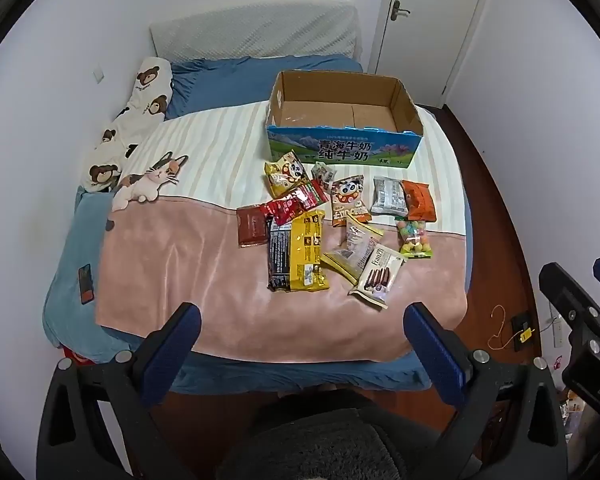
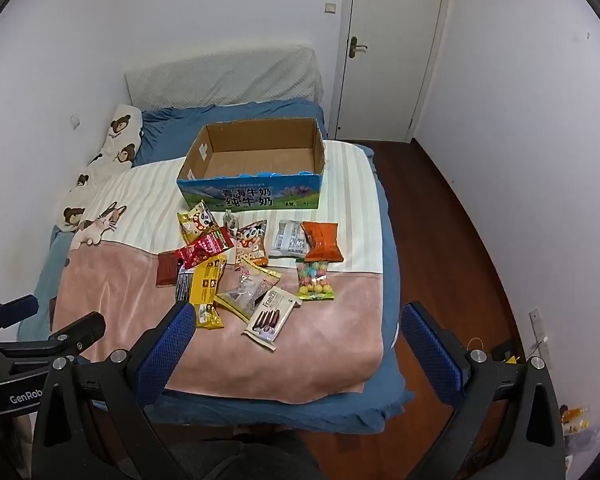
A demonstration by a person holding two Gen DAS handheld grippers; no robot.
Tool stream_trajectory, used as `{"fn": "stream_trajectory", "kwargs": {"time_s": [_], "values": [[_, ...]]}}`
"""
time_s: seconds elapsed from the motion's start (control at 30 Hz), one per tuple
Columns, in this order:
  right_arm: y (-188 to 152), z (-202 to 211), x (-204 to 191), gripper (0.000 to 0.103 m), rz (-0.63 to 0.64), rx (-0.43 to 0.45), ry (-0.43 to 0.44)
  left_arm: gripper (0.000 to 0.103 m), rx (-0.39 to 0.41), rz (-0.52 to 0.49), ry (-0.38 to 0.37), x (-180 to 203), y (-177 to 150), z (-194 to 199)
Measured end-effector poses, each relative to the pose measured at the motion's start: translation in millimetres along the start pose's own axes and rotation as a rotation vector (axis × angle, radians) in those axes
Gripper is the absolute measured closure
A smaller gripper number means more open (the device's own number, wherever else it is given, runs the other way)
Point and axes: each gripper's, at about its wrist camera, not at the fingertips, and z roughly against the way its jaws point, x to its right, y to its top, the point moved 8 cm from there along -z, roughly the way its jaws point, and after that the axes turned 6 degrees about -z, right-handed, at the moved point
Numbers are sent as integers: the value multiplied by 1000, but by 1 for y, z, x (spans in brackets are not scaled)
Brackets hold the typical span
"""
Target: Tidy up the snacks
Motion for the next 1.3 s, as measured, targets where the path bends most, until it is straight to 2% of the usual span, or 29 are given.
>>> {"fn": "stream_trajectory", "kwargs": {"time_s": [1.3], "values": [[-3, -4, -7, 0, 8, -21, -1, 0, 9, 12, 1, -11, 3, 5]]}}
